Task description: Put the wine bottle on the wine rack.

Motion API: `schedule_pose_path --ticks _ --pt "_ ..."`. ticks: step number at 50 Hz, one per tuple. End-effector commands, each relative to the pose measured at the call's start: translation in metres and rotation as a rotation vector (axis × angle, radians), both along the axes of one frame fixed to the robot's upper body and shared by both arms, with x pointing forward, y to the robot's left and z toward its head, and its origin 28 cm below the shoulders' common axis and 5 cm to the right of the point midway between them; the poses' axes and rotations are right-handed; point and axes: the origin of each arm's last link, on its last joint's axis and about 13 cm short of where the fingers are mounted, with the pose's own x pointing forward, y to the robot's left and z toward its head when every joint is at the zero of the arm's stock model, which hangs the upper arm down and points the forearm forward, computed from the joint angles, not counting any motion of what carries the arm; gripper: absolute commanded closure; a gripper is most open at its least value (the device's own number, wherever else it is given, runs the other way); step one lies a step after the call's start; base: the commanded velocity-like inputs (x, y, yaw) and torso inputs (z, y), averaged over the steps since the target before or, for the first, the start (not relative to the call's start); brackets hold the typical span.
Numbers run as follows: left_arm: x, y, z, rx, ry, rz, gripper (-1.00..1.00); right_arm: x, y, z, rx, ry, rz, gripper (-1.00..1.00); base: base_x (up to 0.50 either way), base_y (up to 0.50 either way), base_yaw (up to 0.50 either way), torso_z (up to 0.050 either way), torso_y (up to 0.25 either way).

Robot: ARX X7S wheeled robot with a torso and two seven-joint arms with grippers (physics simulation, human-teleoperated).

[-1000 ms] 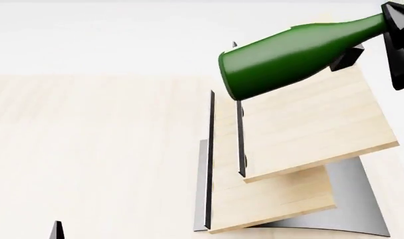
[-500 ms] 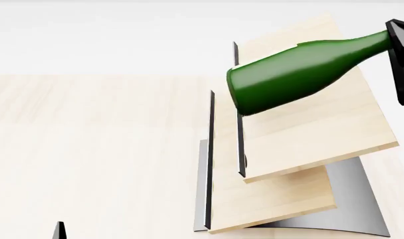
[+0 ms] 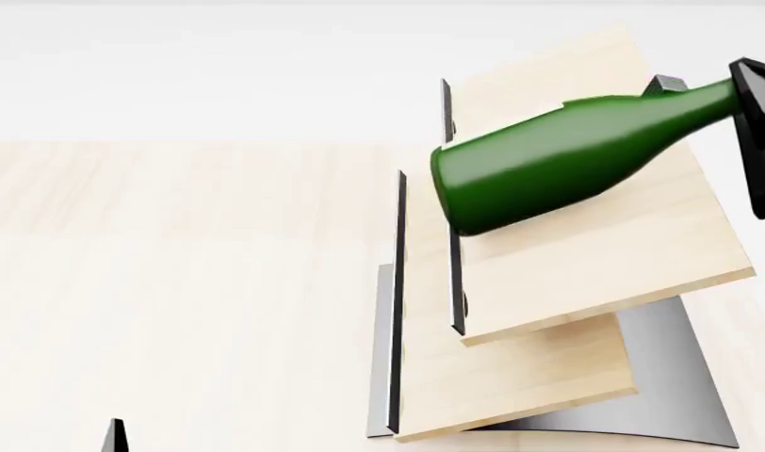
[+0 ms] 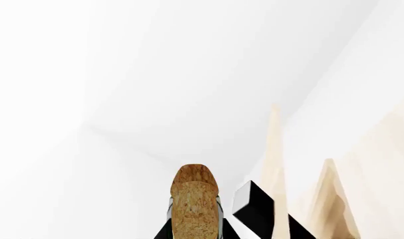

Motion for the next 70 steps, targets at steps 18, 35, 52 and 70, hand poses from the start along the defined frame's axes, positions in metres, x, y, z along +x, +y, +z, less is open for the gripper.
schedule_pose_path --ticks 18,35,52,70 --pt "0.0 0.0 -0.001 0.001 0.002 0.0 -1.0 -0.001 0.0 -0.006 0.03 -0.054 0.023 1.0 0.0 0.0 0.0 0.001 0.001" --pt "0.001 0.0 -0.001 0.001 0.002 0.0 -1.0 0.001 0.0 -0.014 0.03 -0.041 0.023 1.0 0.0 0.0 0.0 0.0 0.001" --pt "0.0 0.0 -0.001 0.002 0.003 0.0 -1.0 0.001 0.0 -0.016 0.023 -0.044 0.025 1.0 0.0 0.0 0.0 0.0 0.0" --pt "0.001 0.0 -0.001 0.004 0.004 -0.002 -1.0 0.0 0.001 -0.018 0.015 -0.058 0.028 -1.0 0.0 0.0 0.0 0.0 0.0"
